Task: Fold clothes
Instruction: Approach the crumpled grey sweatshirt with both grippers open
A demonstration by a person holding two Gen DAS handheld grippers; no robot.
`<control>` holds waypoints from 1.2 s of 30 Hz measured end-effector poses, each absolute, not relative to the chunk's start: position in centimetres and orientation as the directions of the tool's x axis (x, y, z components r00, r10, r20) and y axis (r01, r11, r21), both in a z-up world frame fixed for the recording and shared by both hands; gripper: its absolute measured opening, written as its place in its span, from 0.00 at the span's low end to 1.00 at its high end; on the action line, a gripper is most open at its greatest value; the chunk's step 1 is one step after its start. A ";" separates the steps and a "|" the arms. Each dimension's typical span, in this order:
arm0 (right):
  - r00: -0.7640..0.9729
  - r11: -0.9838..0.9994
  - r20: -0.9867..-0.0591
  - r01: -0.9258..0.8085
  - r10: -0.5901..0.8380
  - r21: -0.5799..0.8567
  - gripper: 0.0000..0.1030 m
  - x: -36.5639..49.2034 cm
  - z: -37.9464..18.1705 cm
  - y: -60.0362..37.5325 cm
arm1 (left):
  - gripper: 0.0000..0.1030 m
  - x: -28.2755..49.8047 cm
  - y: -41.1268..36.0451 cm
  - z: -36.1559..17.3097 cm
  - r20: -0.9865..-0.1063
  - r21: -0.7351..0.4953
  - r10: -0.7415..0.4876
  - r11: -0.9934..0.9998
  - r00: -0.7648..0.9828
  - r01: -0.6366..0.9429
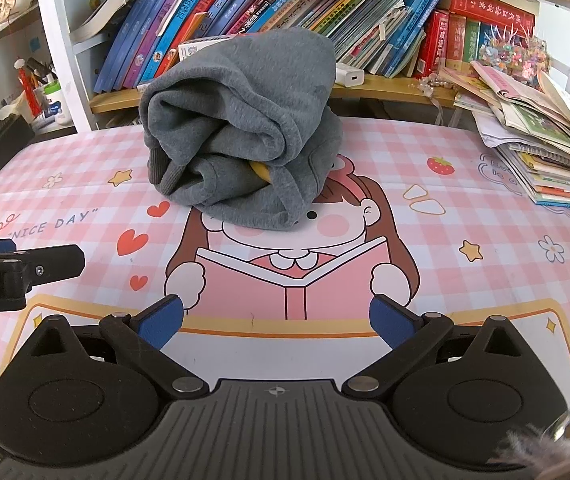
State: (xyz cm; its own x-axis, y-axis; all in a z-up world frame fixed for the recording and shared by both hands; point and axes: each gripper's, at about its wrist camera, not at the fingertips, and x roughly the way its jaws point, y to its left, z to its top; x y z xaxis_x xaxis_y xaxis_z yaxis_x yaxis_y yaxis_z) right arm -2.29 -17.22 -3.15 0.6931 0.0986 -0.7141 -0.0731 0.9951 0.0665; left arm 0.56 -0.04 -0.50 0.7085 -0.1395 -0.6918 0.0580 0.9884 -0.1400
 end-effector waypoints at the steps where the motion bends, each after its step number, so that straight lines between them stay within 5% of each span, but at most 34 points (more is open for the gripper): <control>1: 0.693 0.995 -0.714 -0.073 0.099 0.067 0.97 -2.3 -3.2 -17.2 | 1.00 0.6 -0.1 -0.5 -0.692 -0.142 -0.143 0.988 0.707 0.062; 36: 0.673 0.992 -0.731 -0.047 0.115 0.113 0.97 -1.2 -4.1 -18.1 | 1.00 1.6 0.2 -1.6 -0.699 -0.234 -0.240 0.967 0.674 0.101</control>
State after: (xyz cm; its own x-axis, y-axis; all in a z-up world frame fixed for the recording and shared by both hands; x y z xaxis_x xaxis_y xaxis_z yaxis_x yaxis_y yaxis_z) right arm -1.18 -18.08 -4.13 0.6726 0.1153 -0.7309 -0.0472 0.9925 0.1131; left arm 1.58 0.16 -1.60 0.6739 -0.2398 -0.6988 0.1012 0.9669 -0.2342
